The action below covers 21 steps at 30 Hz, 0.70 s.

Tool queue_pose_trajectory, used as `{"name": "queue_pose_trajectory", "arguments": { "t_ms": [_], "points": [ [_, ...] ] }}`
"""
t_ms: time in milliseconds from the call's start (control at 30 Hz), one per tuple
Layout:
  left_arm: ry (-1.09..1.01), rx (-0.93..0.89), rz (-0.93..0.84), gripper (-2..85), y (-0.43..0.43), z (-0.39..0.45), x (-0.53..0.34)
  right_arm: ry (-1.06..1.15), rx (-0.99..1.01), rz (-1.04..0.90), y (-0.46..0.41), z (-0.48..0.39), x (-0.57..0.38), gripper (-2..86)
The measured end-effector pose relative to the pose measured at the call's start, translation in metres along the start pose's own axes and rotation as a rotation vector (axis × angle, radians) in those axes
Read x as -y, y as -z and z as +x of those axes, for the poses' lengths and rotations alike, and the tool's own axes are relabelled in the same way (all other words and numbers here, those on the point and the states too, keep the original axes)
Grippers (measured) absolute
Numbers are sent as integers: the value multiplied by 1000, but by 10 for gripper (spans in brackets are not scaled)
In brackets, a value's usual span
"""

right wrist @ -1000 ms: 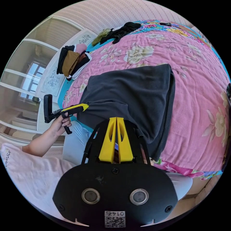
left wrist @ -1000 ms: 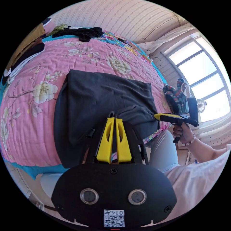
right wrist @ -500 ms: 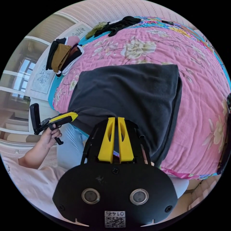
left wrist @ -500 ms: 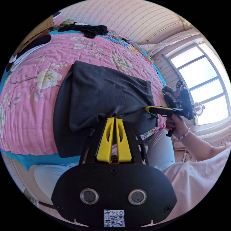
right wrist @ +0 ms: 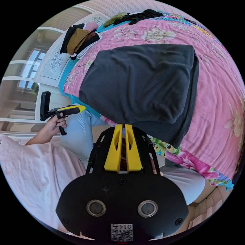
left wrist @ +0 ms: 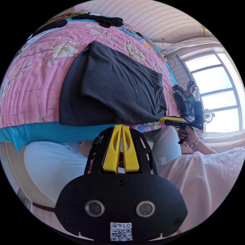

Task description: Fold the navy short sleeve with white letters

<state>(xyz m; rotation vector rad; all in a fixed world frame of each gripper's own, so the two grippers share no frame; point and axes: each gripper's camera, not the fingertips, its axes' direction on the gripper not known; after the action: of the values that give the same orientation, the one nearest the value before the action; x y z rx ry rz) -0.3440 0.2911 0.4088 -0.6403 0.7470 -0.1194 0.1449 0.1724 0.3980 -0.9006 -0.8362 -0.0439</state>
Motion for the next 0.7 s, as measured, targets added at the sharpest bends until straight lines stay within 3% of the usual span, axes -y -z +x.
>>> {"name": "queue_pose_trajectory", "arguments": {
  "t_ms": [133,367,533,700],
  "points": [
    [3,34,52,-1,12,-1,7,15,0,5,6,-7,-4,36],
    [102,200,172,58,24,-24,34,-179,-208,292,47,0,-13,63],
    [124,159,56,27,-5,-43,48,-319,-207,244,34,16,-2,49],
    [111,199,92,-8,0,-45,38,-369,-209,256,35,12,-7,9]
  ]
}}
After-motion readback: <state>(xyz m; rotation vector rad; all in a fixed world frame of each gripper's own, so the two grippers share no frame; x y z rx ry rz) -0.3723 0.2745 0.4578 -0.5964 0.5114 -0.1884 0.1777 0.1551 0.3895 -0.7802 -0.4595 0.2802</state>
